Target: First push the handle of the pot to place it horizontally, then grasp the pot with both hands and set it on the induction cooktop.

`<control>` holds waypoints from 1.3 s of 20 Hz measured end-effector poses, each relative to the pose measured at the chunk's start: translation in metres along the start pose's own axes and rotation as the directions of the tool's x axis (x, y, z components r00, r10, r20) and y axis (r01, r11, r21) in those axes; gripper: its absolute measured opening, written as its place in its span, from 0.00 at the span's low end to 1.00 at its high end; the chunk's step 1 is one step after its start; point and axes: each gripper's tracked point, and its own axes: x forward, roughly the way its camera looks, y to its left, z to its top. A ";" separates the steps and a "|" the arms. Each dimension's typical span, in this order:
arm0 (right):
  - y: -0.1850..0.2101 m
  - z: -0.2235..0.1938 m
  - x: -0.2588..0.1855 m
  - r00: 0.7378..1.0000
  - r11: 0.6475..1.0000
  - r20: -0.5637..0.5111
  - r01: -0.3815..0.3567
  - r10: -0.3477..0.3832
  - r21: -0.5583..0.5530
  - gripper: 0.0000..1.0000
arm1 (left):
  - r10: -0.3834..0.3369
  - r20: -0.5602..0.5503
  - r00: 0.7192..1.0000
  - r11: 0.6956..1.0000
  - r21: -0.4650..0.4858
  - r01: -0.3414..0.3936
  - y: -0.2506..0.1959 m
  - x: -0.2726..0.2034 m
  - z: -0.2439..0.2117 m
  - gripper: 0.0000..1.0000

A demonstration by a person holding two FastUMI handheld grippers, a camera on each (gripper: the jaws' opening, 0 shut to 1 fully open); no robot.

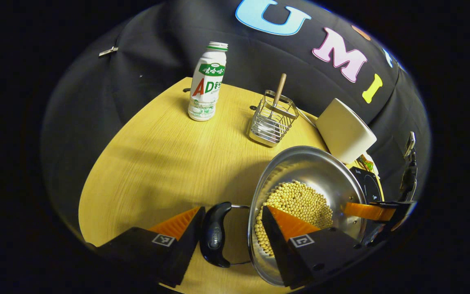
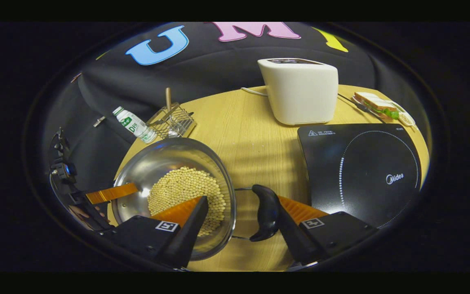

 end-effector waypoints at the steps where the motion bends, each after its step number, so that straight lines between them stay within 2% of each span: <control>1: 0.000 -0.002 0.001 1.000 1.000 -0.005 0.001 -0.001 -0.001 0.93 | -0.004 -0.004 1.000 1.000 -0.006 0.004 0.000 0.002 -0.002 0.79; 2: -0.004 -0.002 0.002 1.000 1.000 -0.003 0.019 -0.019 -0.008 0.93 | 0.000 -0.006 1.000 1.000 -0.008 0.000 0.002 0.004 -0.003 0.77; 3: -0.008 -0.002 0.004 0.999 0.999 0.002 0.034 -0.034 -0.020 0.84 | 0.004 -0.007 1.000 1.000 -0.008 -0.004 0.003 0.005 -0.004 0.74; 4: -0.013 -0.001 0.004 0.999 0.999 0.005 0.045 -0.045 -0.029 0.79 | 0.011 -0.008 1.000 1.000 -0.005 -0.011 0.005 0.005 -0.005 0.77; 5: -0.015 -0.001 0.004 0.999 0.998 0.005 0.053 -0.053 -0.030 0.74 | 0.013 -0.013 1.000 1.000 0.006 -0.012 0.006 0.005 -0.006 0.67; 7: -0.015 -0.004 0.006 0.999 0.998 -0.006 0.051 -0.052 -0.027 0.64 | 0.022 -0.011 1.000 0.999 0.028 -0.021 0.009 0.006 -0.007 0.63; 10: -0.016 -0.014 0.011 0.998 0.996 -0.026 0.061 -0.063 -0.067 0.65 | 0.041 -0.021 0.999 0.998 0.048 -0.040 0.009 0.005 -0.010 0.63; 11: -0.015 -0.011 0.010 0.998 0.997 -0.014 0.056 -0.057 -0.056 0.68 | 0.046 -0.015 0.999 0.997 0.058 -0.045 0.009 0.006 -0.010 0.65; 12: -0.016 -0.012 0.012 0.998 0.998 -0.021 0.052 -0.052 -0.042 0.65 | 0.044 -0.009 0.999 0.997 0.061 -0.044 0.010 0.005 -0.010 0.65; 14: -0.015 -0.012 0.011 0.999 0.999 -0.027 0.043 -0.043 -0.016 0.65 | 0.034 0.004 0.999 0.999 0.039 -0.034 0.009 0.005 -0.010 0.65; 16: -0.015 -0.011 0.011 0.999 0.999 -0.026 0.047 -0.047 -0.025 0.59 | 0.033 -0.022 0.999 0.999 0.015 -0.033 0.009 0.007 -0.017 0.65; 18: -0.017 -0.013 0.013 0.998 0.998 -0.029 0.054 -0.055 -0.015 0.63 | 0.046 -0.039 0.998 0.999 0.011 -0.045 0.010 0.006 -0.018 0.65; 20: -0.015 -0.012 0.010 0.998 0.999 -0.034 0.051 -0.052 -0.014 0.55 | 0.040 -0.033 0.999 0.999 -0.003 -0.040 0.009 0.006 -0.017 0.64; 22: -0.016 -0.012 0.010 0.998 0.999 -0.035 0.049 -0.050 -0.019 0.59 | 0.041 -0.028 0.999 0.999 -0.022 -0.042 0.010 0.004 -0.017 0.61; 26: -0.011 -0.010 0.003 0.998 0.998 -0.040 0.038 -0.040 -0.049 0.57 | 0.059 -0.039 0.998 0.997 -0.052 -0.061 0.011 -0.006 -0.024 0.59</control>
